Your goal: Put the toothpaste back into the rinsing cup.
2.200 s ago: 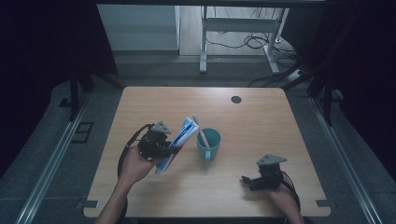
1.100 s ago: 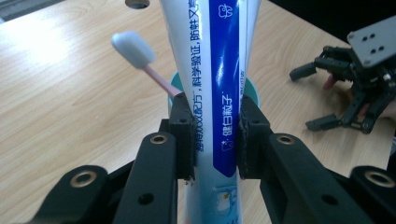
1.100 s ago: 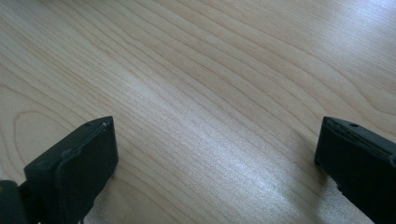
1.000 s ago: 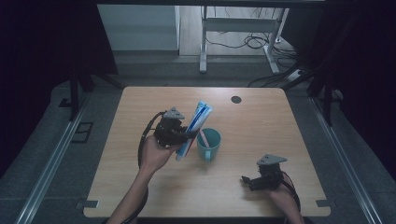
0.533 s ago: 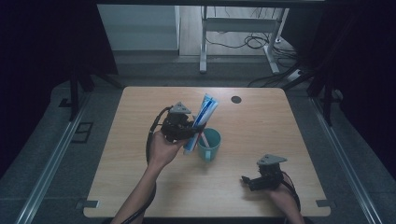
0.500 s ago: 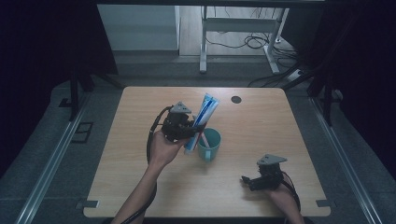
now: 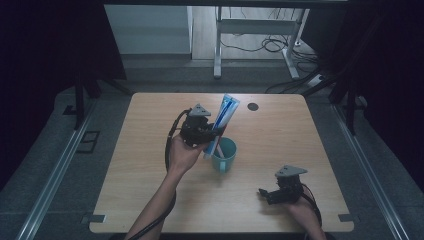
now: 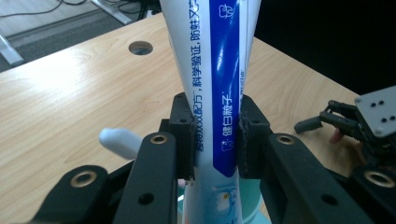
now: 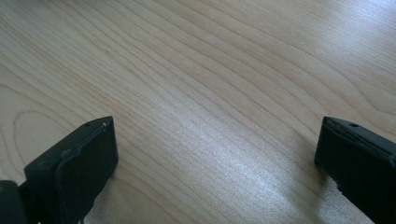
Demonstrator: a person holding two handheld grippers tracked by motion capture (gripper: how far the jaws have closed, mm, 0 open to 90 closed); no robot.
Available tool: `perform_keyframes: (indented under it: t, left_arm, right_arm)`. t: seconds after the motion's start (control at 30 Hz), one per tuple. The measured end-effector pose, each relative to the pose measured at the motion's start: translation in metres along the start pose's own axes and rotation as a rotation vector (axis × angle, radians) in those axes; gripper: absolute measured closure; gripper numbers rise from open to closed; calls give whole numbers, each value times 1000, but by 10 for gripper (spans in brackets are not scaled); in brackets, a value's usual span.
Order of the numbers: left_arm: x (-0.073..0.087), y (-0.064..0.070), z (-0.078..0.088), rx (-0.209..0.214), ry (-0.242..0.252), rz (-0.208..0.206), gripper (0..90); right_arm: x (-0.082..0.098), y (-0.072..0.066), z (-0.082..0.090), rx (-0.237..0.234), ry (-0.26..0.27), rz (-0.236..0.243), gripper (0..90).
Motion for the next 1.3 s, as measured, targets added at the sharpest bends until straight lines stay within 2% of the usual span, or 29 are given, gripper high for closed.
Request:
perform_keyframes:
  t: [0.27,0.7,1.3]
  left_arm:
    - [-11,0,-9,-15,26,1,725]
    - [-18,1,-23,-48,53,-7,725]
    - [-3,4,-39,-68,62,-6,725]
  right_arm:
    - [0,0,0,0,0,0,0]
    - [0,0,0,1,0,0,0]
    - [0,0,0,-1,-1,-1,0]
Point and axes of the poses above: each handheld gripper's, and its own axes: z roughly backward along the jaws, x roughly out of its underside, y roughly to its right, the point moved 10 cm from there along -z, roughly forward along the jaws, and after that the axes turned 14 degrees about -z, right-handed, at the moved point
